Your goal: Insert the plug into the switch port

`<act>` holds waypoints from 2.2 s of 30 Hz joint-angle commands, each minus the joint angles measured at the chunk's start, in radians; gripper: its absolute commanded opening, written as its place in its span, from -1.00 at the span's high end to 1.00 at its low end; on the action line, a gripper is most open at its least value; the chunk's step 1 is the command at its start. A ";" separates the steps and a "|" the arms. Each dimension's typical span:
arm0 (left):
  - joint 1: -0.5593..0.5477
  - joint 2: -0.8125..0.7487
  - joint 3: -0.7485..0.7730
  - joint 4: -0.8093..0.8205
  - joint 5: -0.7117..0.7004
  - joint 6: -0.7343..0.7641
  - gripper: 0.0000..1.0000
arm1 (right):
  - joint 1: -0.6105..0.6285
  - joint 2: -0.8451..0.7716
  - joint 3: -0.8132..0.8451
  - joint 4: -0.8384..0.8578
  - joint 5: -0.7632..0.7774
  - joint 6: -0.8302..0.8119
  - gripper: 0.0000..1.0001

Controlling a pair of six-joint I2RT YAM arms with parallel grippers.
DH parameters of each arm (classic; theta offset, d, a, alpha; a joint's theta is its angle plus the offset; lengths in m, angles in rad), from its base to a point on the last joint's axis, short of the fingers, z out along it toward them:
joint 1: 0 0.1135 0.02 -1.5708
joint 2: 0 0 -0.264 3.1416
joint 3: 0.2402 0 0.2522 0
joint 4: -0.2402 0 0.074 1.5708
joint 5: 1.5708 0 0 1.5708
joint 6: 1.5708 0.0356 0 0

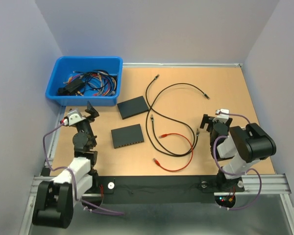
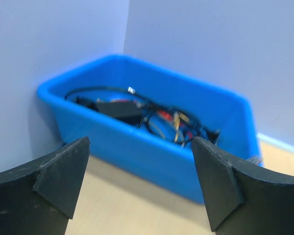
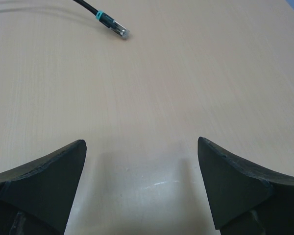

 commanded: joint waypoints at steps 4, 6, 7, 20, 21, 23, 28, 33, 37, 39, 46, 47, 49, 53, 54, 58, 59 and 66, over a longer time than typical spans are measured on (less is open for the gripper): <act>-0.046 -0.233 0.147 -0.242 -0.109 0.005 -0.98 | -0.006 -0.131 -0.054 0.257 -0.009 -0.007 -1.00; -0.047 -0.299 0.158 -0.275 -0.101 -0.039 -0.97 | -0.006 -0.241 -0.062 0.191 -0.053 -0.013 -1.00; -0.047 -0.324 0.158 -0.288 -0.101 -0.051 -0.97 | -0.006 -0.289 -0.062 0.151 -0.061 -0.015 -1.00; -0.046 -0.574 0.227 -0.372 0.169 -0.302 -0.97 | -0.006 -0.799 0.556 -1.021 -0.683 0.416 -1.00; -0.044 -0.575 0.254 -0.378 0.219 -0.300 -0.98 | -0.006 -0.797 0.573 -0.993 -0.787 0.503 -1.00; -0.046 -0.575 0.285 -0.412 0.255 -0.328 -0.97 | -0.006 -0.803 0.552 -0.905 -0.871 0.716 -1.00; -0.046 -0.577 0.369 -0.538 0.294 -0.449 -0.98 | -0.005 -0.705 0.474 -0.654 -1.075 1.142 -1.00; -0.046 -0.459 0.554 -0.853 0.499 -0.423 -0.91 | 0.017 -0.637 0.619 -1.042 -1.182 0.936 -1.00; -0.046 -0.330 0.597 -0.921 0.830 -0.461 -0.90 | 0.078 -0.732 0.656 -1.389 -1.089 0.719 -1.00; -0.061 -0.337 0.557 -0.911 0.859 -0.499 -0.90 | 0.081 -0.790 0.641 -1.502 -1.065 0.673 -1.00; -0.149 -0.400 0.491 -1.042 0.881 -0.486 -0.84 | 0.129 -0.852 0.682 -1.836 -0.908 0.519 -0.93; -0.182 -0.391 0.491 -1.074 0.840 -0.475 -0.82 | 0.145 -0.841 0.694 -1.889 -0.867 0.509 -0.93; -0.272 -0.361 0.515 -1.166 0.680 -0.437 -0.82 | 0.167 -0.770 0.704 -1.926 -0.764 0.484 -0.93; -0.520 -0.226 0.555 -1.222 0.453 -0.392 -0.81 | 0.319 -0.598 0.770 -1.988 -0.556 0.453 -0.87; -0.552 -0.207 0.575 -1.237 0.366 -0.389 -0.80 | 0.351 -0.590 0.808 -1.989 -0.513 0.461 -0.88; -0.676 -0.134 0.594 -1.262 0.286 -0.403 -0.79 | 0.530 -0.590 0.854 -1.988 -0.361 0.487 -0.89; -0.700 -0.123 0.587 -1.265 0.279 -0.415 -0.79 | 0.570 -0.588 0.856 -1.995 -0.344 0.484 -0.88; -0.872 -0.114 0.488 -1.288 0.261 -0.550 -0.79 | 0.862 -0.637 0.718 -2.022 -0.261 0.684 -0.84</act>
